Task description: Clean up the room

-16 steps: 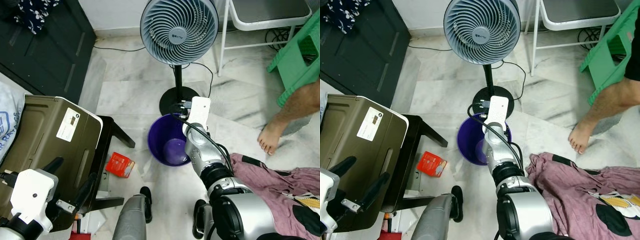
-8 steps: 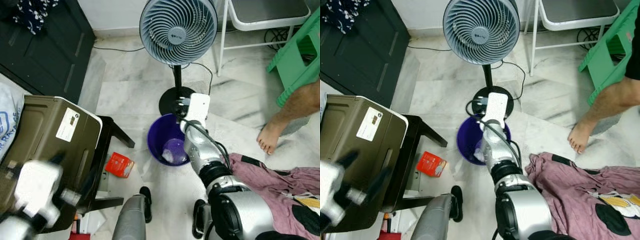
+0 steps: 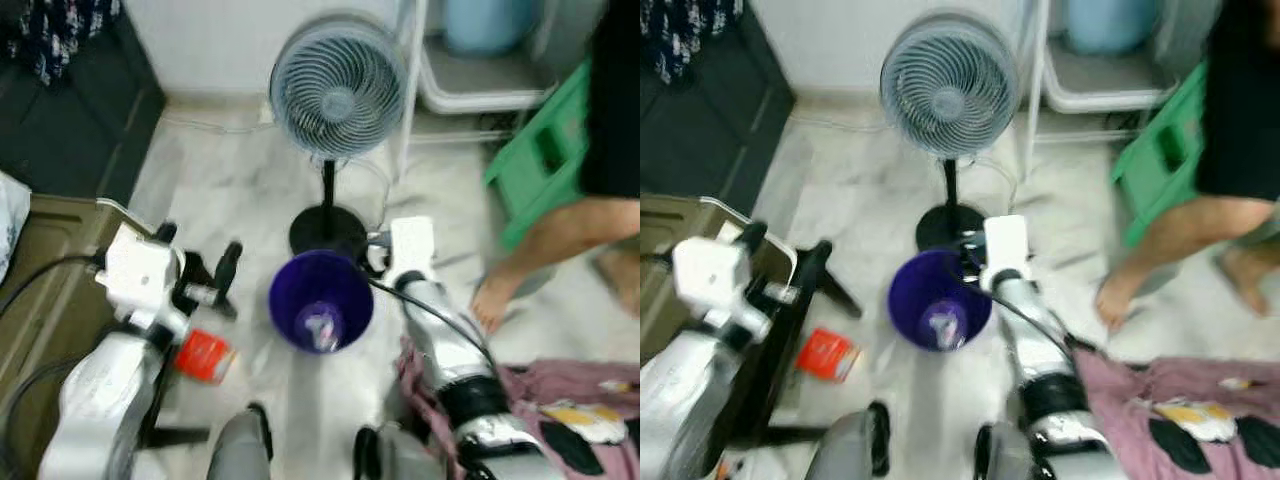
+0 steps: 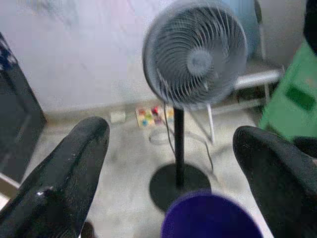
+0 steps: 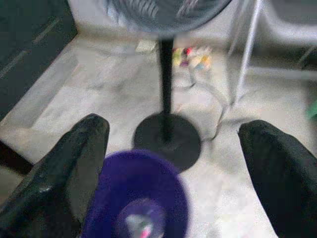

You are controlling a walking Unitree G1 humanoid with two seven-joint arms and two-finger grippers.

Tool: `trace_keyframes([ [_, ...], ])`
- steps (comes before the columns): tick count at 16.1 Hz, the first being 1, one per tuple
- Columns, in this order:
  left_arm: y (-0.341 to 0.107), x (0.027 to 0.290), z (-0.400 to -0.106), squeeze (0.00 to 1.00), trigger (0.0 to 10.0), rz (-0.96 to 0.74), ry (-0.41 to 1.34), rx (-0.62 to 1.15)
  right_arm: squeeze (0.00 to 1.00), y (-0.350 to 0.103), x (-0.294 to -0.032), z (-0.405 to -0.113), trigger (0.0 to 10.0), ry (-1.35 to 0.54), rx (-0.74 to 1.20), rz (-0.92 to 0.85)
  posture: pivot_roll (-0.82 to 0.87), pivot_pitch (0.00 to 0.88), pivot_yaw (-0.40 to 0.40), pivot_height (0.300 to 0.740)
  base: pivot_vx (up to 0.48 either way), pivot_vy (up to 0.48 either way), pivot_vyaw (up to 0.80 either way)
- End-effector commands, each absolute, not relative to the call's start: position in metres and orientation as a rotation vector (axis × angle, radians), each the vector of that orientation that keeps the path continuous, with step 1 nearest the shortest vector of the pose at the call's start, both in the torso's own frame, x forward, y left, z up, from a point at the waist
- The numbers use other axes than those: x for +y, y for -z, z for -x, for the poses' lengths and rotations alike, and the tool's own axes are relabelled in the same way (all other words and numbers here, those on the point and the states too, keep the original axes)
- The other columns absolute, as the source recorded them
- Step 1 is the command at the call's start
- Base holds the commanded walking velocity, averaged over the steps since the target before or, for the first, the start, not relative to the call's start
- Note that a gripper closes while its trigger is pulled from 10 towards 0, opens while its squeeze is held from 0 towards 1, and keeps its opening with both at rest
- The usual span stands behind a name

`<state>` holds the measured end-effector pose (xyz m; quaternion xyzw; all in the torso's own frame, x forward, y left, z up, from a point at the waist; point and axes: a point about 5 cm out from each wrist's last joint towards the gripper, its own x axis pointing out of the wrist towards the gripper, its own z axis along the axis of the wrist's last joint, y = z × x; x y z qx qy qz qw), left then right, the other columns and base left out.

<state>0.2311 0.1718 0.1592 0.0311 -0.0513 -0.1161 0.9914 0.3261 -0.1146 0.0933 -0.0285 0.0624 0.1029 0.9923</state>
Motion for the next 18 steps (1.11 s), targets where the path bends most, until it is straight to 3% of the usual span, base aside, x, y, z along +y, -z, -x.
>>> trace_keyframes([
  [1, -0.153, 0.175, -0.235, 0.0, 10.0, -0.077, 0.192, -0.1, 1.0, -0.1, -0.112, -0.317, 10.0, -0.267, 0.087, 0.064, 0.06, 0.01, 0.006, 0.74, 0.0, 0.0, 0.0],
  [6, -0.152, 0.17, -0.265, 0.0, 10.0, -0.068, 0.087, -0.163, 1.0, -0.117, -0.141, -0.301, 10.0, -0.274, -0.017, 0.093, 0.02, 0.0, -0.022, 0.74, 0.0, 0.0, 0.0],
  [7, -0.151, 0.17, -0.267, 0.0, 10.0, -0.063, 0.07, -0.163, 0.32, -0.119, -0.144, -0.301, 10.0, -0.271, -0.036, 0.106, 0.02, 0.0, -0.024, 0.74, 0.0, 0.0, 0.0],
  [8, -0.149, 0.17, -0.268, 0.0, 10.0, -0.064, 0.063, -0.165, 0.0, -0.121, -0.144, -0.301, 10.0, -0.282, -0.049, 0.109, 0.02, 0.0, -0.027, 0.74, 0.0, 0.0, 0.0],
  [14, -0.139, 0.181, -0.27, 0.0, 10.0, -0.078, -0.136, -0.114, 0.0, -0.136, -0.125, -0.313, 10.0, -0.317, -0.104, 0.091, 0.04, 0.0, -0.043, 0.74, 0.0, 0.0, 0.78],
  [18, -0.139, 0.187, -0.273, 0.0, 10.0, -0.043, -0.068, -0.145, 0.0, -0.139, -0.116, -0.316, 10.0, -0.315, -0.124, 0.072, 0.04, 0.0, -0.037, 0.74, 0.0, 0.0, 0.8],
])
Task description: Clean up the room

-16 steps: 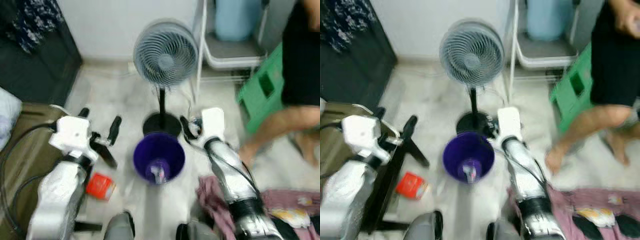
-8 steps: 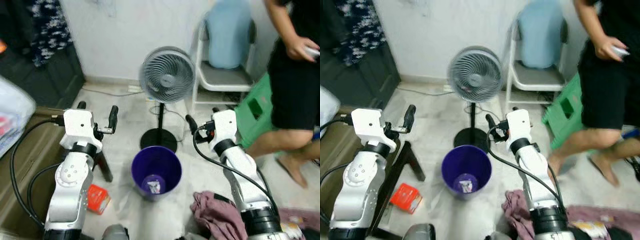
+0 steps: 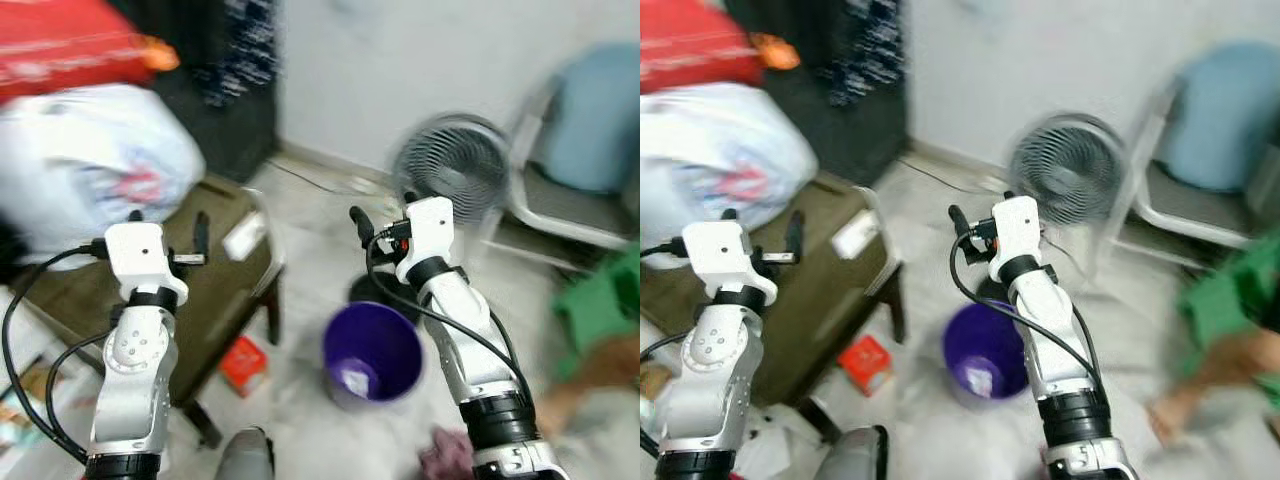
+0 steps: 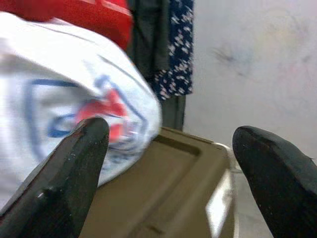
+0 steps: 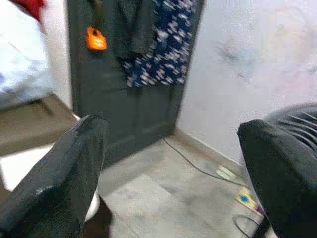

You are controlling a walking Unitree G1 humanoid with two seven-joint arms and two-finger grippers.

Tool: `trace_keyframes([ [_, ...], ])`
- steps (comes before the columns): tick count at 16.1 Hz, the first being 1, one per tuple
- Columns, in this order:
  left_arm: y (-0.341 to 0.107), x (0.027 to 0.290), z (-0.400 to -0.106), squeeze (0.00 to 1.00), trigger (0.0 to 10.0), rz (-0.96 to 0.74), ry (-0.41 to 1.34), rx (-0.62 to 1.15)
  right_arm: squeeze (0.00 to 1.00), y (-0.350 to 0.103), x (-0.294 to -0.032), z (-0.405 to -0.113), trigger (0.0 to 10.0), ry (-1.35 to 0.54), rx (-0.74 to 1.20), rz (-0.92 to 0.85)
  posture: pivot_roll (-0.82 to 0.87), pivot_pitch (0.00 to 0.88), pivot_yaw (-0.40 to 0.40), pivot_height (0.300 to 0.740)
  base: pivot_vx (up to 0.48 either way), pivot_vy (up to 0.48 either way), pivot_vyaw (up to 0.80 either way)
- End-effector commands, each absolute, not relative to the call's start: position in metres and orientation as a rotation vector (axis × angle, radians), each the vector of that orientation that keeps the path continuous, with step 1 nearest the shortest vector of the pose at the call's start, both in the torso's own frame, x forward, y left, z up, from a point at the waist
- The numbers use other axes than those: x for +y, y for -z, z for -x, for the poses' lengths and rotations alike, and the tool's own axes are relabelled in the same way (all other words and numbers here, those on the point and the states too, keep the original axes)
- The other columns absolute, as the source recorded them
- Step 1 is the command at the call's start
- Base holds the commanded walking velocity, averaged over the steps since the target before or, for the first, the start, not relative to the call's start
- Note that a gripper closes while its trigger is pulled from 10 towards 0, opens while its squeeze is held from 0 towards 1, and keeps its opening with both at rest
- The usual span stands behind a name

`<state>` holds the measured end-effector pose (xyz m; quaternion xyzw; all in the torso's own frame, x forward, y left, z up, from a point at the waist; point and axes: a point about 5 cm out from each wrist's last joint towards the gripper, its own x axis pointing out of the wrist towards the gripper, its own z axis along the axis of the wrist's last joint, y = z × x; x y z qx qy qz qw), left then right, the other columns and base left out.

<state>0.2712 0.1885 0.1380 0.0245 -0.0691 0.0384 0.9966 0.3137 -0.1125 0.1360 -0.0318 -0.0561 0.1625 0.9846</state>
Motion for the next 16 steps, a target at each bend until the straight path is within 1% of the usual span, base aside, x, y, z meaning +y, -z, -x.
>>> trace_keyframes([
  [1, -0.139, 0.188, -0.273, 0.0, 10.0, -0.058, -0.077, -0.149, 0.0, -0.138, -0.117, -0.316, 10.0, -0.308, -0.125, 0.067, 0.04, 0.0, -0.037, 0.74, 0.0, 0.0, 0.8],
  [3, -0.138, 0.187, -0.273, 0.0, 10.0, -0.055, -0.091, -0.155, 0.0, -0.139, -0.117, -0.317, 10.0, -0.309, -0.129, 0.065, 0.04, 0.0, -0.041, 0.74, 0.0, 0.0, 0.8],
  [7, -0.126, 0.181, -0.266, 0.0, 10.0, -0.064, -0.097, -0.145, 0.0, -0.14, -0.106, -0.318, 10.0, -0.348, -0.141, 0.062, 0.03, 0.0, -0.049, 0.74, 0.0, 0.0, 0.8],
  [10, -0.127, 0.177, -0.269, 0.0, 10.0, -0.049, -0.088, -0.154, 0.0, -0.142, -0.108, -0.321, 10.0, -0.338, -0.151, 0.061, 0.04, 0.0, -0.049, 0.74, 0.0, 0.0, 0.8],
  [12, -0.133, 0.175, -0.272, 0.0, 10.0, -0.076, -0.084, -0.195, 0.0, -0.14, -0.11, -0.323, 10.0, -0.321, -0.149, 0.064, 0.05, 0.0, -0.061, 0.74, 0.0, 0.0, 0.8],
  [14, -0.127, 0.178, -0.261, 0.0, 10.0, -0.106, -0.096, -0.191, 0.0, -0.138, -0.109, -0.319, 10.0, -0.324, -0.155, 0.068, 0.04, 0.0, -0.06, 0.74, 0.0, 0.0, 0.8],
  [16, -0.117, 0.182, -0.249, 0.0, 10.0, -0.129, -0.111, -0.172, 0.0, -0.129, -0.114, -0.311, 10.0, -0.3, -0.139, 0.059, 0.04, 0.0, -0.026, 0.74, 0.0, 0.0, 0.8],
])
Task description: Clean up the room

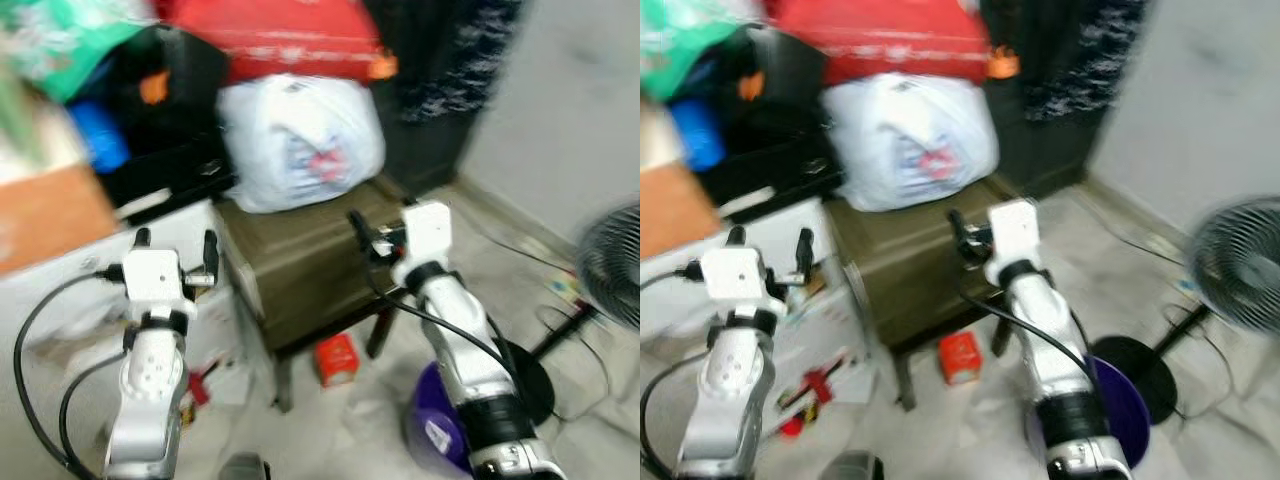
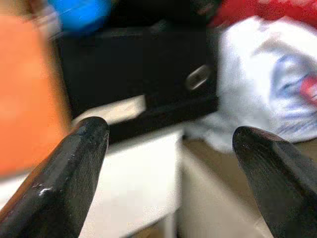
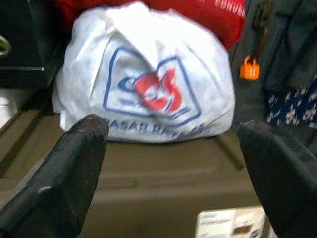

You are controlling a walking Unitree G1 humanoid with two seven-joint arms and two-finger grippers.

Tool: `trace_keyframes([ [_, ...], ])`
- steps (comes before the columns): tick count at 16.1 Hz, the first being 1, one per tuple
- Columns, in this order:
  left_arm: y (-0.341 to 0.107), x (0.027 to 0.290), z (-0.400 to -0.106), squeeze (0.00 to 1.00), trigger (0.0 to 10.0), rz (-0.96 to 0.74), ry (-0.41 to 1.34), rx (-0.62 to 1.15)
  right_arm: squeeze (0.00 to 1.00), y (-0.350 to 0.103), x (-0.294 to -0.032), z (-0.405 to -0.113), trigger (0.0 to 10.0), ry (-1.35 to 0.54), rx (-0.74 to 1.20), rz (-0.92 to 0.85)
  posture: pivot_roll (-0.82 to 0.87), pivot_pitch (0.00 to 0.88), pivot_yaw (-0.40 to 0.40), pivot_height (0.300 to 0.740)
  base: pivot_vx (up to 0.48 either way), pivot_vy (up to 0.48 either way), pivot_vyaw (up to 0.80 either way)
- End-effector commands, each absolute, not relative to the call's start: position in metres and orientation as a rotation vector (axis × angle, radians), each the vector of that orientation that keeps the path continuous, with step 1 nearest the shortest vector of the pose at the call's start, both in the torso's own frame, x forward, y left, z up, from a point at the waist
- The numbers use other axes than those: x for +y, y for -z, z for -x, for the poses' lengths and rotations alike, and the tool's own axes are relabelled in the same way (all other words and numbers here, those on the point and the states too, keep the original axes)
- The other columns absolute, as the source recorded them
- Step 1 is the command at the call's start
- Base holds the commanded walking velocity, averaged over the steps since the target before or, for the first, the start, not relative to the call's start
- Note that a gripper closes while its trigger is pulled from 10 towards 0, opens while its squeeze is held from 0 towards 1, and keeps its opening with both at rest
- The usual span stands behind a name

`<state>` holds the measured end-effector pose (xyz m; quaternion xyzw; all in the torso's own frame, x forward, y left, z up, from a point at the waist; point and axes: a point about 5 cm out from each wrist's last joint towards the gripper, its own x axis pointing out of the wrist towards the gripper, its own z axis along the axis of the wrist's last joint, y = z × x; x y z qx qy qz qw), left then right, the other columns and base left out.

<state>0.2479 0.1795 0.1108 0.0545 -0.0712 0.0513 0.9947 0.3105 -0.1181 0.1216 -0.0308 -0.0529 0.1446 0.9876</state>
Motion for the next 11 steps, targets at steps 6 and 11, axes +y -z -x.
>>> trace_keyframes([
  [6, -0.122, 0.172, -0.267, 0.0, 10.0, -0.191, -0.013, -0.178, 0.0, -0.109, -0.124, -0.313, 10.0, -0.128, -0.077, -0.018, -0.01, 0.0, 0.114, 0.74, 0.0, 0.0, 0.0],
  [11, -0.12, 0.172, -0.257, 0.0, 10.0, -0.171, -0.06, -0.159, 0.0, -0.116, -0.121, -0.307, 10.0, -0.199, -0.107, 0.037, 0.01, 0.0, 0.055, 0.74, 0.0, 0.0, 0.48],
])
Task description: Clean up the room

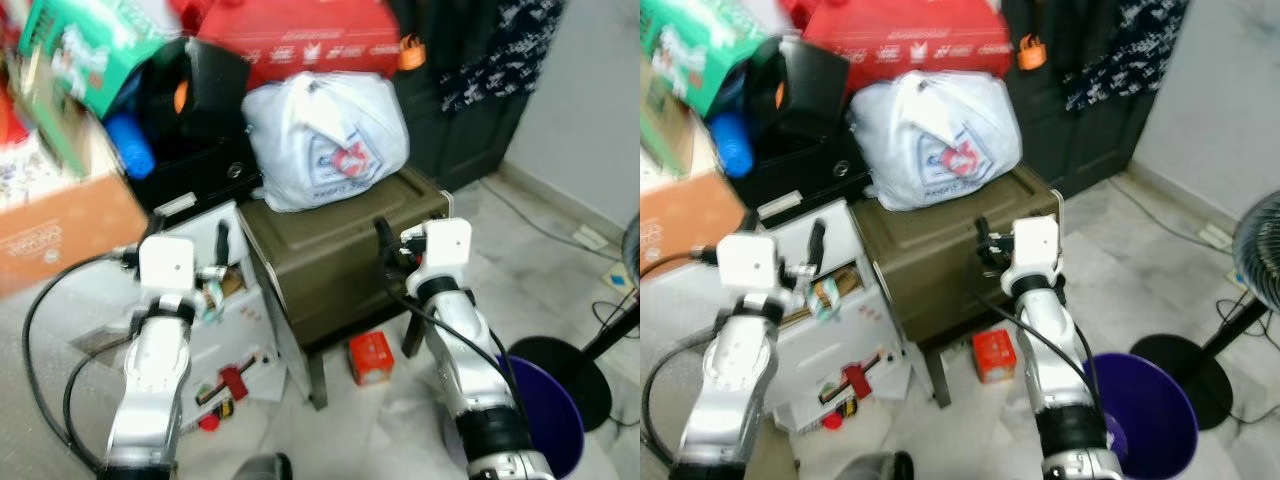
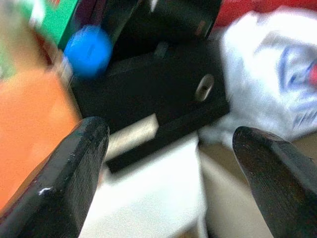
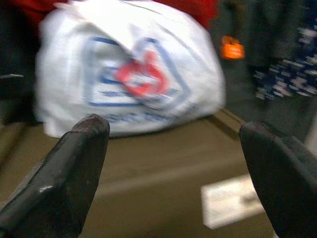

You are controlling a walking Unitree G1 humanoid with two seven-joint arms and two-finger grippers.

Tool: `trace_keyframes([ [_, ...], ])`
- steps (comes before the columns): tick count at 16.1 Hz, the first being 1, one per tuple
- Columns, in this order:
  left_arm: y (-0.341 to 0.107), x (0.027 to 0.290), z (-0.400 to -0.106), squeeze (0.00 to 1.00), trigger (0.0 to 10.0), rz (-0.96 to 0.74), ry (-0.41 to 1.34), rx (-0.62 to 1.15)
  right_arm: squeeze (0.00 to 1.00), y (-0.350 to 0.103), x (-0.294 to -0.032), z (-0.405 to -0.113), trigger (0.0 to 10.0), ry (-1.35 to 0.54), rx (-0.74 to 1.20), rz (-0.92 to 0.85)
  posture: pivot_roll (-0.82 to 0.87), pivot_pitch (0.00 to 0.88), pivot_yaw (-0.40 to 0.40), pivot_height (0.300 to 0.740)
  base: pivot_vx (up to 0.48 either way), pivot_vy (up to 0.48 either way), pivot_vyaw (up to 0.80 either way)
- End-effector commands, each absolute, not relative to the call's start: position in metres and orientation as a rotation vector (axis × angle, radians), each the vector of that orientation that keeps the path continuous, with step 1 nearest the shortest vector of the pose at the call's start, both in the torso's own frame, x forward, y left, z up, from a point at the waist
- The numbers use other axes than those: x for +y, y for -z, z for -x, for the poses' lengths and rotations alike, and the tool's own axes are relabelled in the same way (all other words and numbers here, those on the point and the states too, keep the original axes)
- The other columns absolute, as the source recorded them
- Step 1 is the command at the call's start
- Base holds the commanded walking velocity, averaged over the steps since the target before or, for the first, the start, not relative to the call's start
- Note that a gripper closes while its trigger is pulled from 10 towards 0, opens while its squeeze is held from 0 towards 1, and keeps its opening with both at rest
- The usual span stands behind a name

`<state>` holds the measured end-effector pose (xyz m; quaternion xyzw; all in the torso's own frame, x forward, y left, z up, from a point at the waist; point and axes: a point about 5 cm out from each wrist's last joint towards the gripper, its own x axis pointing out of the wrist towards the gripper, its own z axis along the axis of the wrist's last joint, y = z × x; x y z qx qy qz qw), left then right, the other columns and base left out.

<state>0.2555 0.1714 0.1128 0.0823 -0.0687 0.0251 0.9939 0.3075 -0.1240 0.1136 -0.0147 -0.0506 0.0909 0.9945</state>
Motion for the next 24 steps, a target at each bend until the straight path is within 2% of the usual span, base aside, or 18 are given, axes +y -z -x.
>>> trace_keyframes([
  [1, -0.116, 0.172, -0.252, 0.0, 10.0, -0.161, -0.072, -0.141, 0.0, -0.114, -0.119, -0.304, 10.0, -0.218, -0.1, 0.04, 0.02, 0.0, 0.047, 0.74, 0.0, 0.0, 0.8],
  [4, -0.107, 0.166, -0.238, 0.0, 10.0, -0.164, -0.074, -0.115, 0.0, -0.108, -0.117, -0.296, 10.0, -0.24, -0.081, 0.047, 0.02, 0.0, 0.03, 0.74, 0.0, 0.0, 0.8],
  [9, -0.105, 0.166, -0.242, 0.0, 10.0, -0.165, -0.053, -0.104, 0.0, -0.099, -0.125, -0.284, 10.0, -0.251, -0.051, 0.066, 0.01, 0.0, 0.018, 0.74, 0.0, 0.0, 0.8],
  [15, -0.098, 0.16, -0.234, 0.0, 10.0, -0.161, -0.015, -0.073, 0.0, -0.099, -0.143, -0.275, 10.0, -0.202, -0.041, 0.099, -0.01, 0.0, 0.022, 0.74, 0.0, 0.0, 0.8],
  [21, -0.09, 0.168, -0.202, 0.0, 10.0, -0.151, 0.021, -0.01, 0.0, -0.09, -0.18, -0.239, 10.0, -0.094, 0.017, 0.189, -0.01, 0.0, 0.021, 0.74, 0.0, 0.0, 0.08],
  [24, -0.087, 0.171, -0.197, 0.0, 10.0, -0.162, 0.013, 0.001, 0.0, -0.088, -0.18, -0.238, 10.0, -0.097, 0.024, 0.209, -0.01, 0.0, 0.025, 0.74, 0.0, 0.0, 0.8],
])
